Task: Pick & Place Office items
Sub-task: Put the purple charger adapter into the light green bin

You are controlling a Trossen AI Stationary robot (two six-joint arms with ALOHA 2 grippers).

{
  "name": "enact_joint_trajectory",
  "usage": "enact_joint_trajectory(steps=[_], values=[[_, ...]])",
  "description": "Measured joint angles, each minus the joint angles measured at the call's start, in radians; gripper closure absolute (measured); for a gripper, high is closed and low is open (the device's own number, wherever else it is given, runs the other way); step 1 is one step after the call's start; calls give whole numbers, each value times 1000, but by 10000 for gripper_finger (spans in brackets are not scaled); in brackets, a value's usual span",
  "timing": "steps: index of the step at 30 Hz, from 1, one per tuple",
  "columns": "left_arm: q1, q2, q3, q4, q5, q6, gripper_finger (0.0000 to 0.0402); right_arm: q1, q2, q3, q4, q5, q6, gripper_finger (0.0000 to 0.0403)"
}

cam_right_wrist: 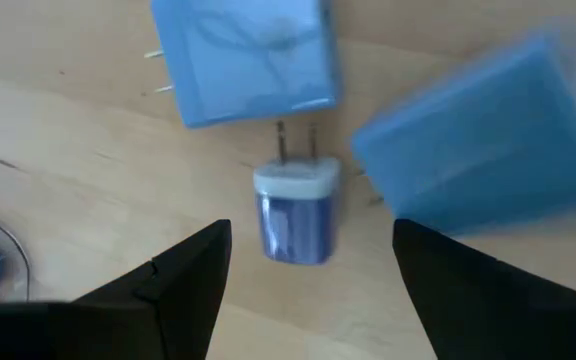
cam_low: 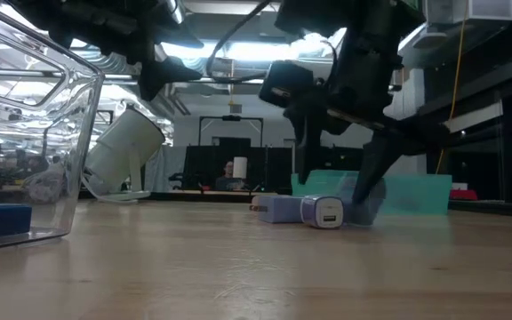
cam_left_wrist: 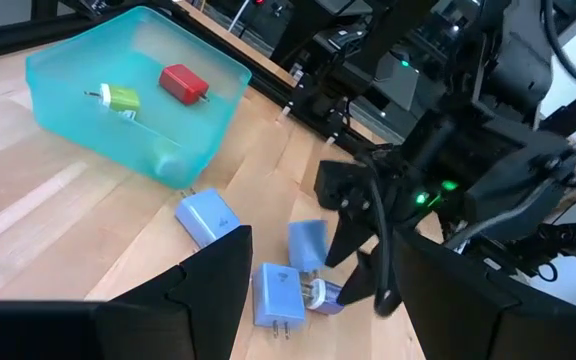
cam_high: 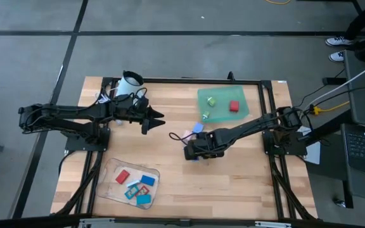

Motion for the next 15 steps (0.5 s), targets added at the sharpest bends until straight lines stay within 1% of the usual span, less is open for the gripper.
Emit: enact_joint_trajectory(steps=[6,9,15], values=[[0,0,0,2,0,0,167,-10,37,-4,13,-7,-30,117],[0,0,0,-1,2,-1,167,-21,39,-3,68,-20,-47,117],[0,0,0,0,5,0,167,-44,40,-3,73,-14,-63,121]])
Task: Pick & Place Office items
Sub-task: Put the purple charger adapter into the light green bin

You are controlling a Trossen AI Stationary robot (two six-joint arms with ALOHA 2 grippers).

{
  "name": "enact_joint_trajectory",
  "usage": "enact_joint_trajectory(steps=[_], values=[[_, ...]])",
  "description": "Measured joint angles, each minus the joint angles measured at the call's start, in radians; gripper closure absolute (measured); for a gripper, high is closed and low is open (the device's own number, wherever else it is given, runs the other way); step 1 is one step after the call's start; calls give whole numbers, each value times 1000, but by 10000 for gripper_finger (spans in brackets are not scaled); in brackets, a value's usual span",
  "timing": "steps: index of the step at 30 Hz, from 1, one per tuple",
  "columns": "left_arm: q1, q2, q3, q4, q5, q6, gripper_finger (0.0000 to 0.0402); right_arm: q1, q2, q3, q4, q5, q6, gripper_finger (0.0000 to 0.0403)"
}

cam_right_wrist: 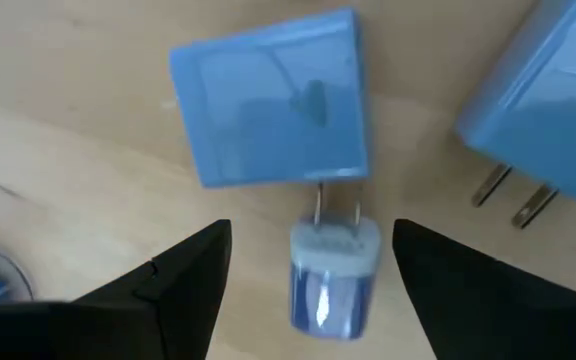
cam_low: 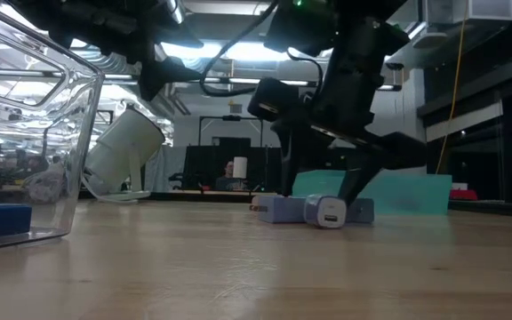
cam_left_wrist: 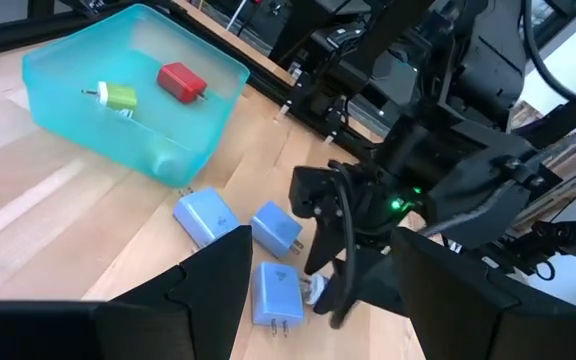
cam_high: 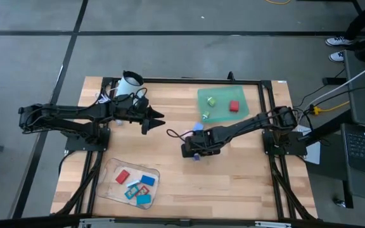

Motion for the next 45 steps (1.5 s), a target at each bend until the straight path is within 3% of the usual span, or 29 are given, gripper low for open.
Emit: enact_joint_trajectory(steps=[10,18,35,45], values=[[0,0,0,-4,2,7,167,13,5,0,-1,-4,-13,163],[0,0,0,-4,17,17,167,73,49,3,0,-25,67,165],[0,0,0,-8,20,18,167,19,49,2,5,1,31,171],[0,0,0,-8,20,17,167,15,49,1,1,16,10,273]])
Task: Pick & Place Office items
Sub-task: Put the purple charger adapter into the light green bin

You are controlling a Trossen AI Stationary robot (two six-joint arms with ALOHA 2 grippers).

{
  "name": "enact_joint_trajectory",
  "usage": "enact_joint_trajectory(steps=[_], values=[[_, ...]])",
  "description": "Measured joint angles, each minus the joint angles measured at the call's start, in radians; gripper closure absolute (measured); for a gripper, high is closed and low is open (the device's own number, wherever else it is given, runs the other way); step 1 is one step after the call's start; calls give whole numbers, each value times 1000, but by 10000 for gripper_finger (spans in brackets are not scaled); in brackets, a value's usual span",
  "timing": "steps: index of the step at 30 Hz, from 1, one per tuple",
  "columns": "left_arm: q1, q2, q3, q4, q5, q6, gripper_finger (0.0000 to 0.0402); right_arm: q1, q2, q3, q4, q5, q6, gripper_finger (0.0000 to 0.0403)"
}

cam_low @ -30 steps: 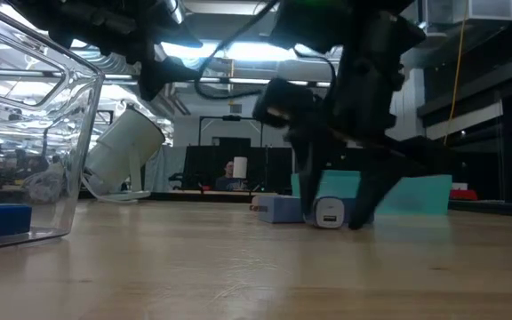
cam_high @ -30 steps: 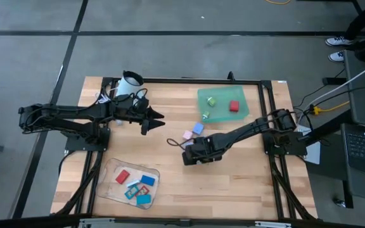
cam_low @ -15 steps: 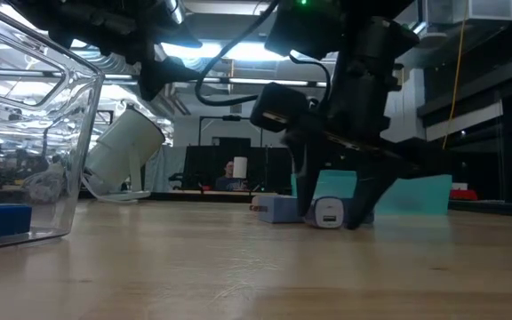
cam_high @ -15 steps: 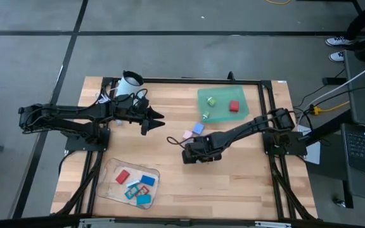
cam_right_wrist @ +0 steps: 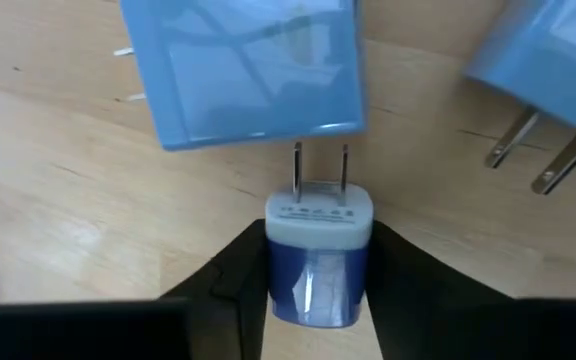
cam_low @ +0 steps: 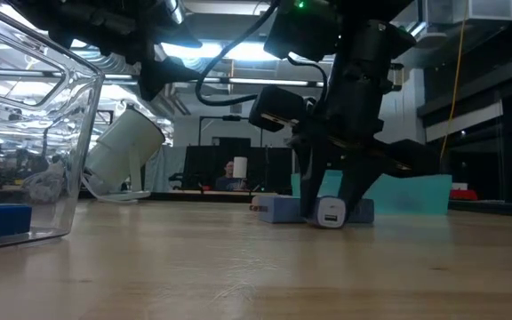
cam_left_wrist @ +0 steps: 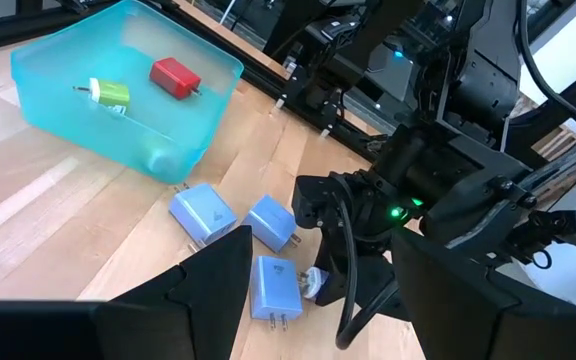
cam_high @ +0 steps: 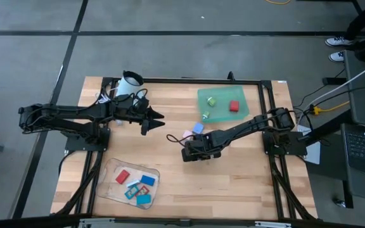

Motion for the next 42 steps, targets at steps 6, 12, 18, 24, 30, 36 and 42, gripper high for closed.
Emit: enact_joint_trajectory(steps=[6,12,18,24,30,36,42], values=[[0,0,0,0,0,-4,167,0,-9,-4,23,-7,-4,273],[0,0,0,1,0,-4,167,0,-98,81,103,113,-28,273],[0,0,0,8,-2,-2,167,-47,-220,166,102,267,-175,273],[0,0,0,5,-2,1,167,-124,-303,170,-152,379,-214,273],[0,0,0,9,-3,2,167,-256,-288,168,-492,411,-268,273],[0,0,0,9,-3,0,167,-364,-243,164,-492,421,-409,273],[0,0,0,8,-3,-8,167,-469,-233,75,-457,408,-443,272]])
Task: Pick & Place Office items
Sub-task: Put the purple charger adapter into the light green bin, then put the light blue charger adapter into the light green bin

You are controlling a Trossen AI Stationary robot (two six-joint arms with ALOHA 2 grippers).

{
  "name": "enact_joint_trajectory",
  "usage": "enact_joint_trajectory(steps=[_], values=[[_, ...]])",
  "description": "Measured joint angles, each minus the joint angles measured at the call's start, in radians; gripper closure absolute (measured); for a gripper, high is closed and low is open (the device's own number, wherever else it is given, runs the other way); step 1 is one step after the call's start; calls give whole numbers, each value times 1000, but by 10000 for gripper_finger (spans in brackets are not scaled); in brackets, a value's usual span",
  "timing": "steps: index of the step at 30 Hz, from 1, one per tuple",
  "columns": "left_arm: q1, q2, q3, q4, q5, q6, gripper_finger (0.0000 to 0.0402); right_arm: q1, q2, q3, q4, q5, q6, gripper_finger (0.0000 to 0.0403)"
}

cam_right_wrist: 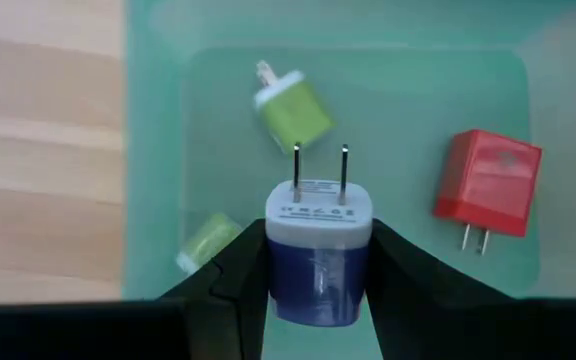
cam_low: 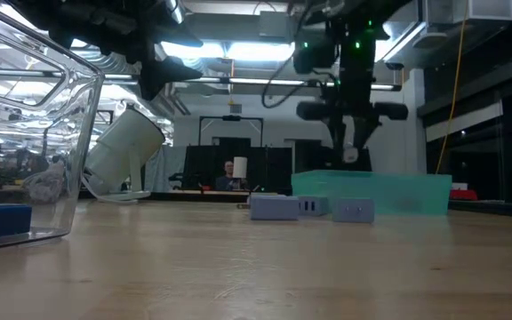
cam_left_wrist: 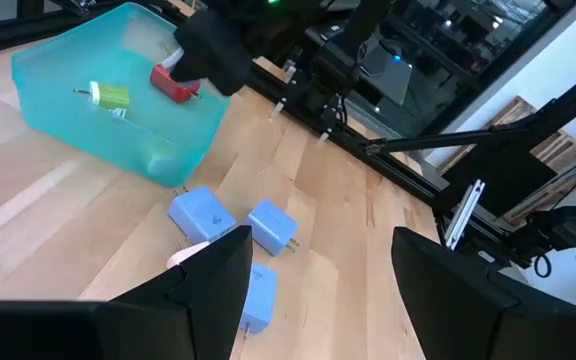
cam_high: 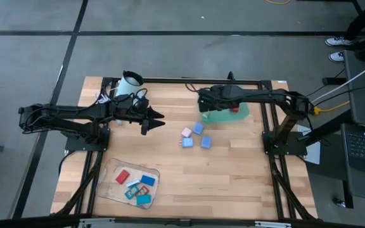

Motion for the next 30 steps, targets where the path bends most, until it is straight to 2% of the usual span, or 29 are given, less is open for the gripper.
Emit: enact_joint_trajectory(steps=[3,9,13,16,20,24,30], values=[[0,0,0,0,0,-2,167,-28,1,-22,19,-56,-6,251],[0,0,0,0,0,-6,167,-22,1,-24,22,-47,-5,158],[0,0,0,0,-1,-10,167,-24,1,-24,24,-59,-5,121],[0,0,0,0,-1,-10,167,-23,-3,-24,52,-88,-4,113],[0,0,0,-1,-1,-10,167,10,-21,-3,142,-200,-5,121],[0,0,0,-3,-1,-10,167,103,-23,59,178,-285,6,131],[0,0,0,-3,-1,-2,167,242,-24,111,184,-310,148,128]])
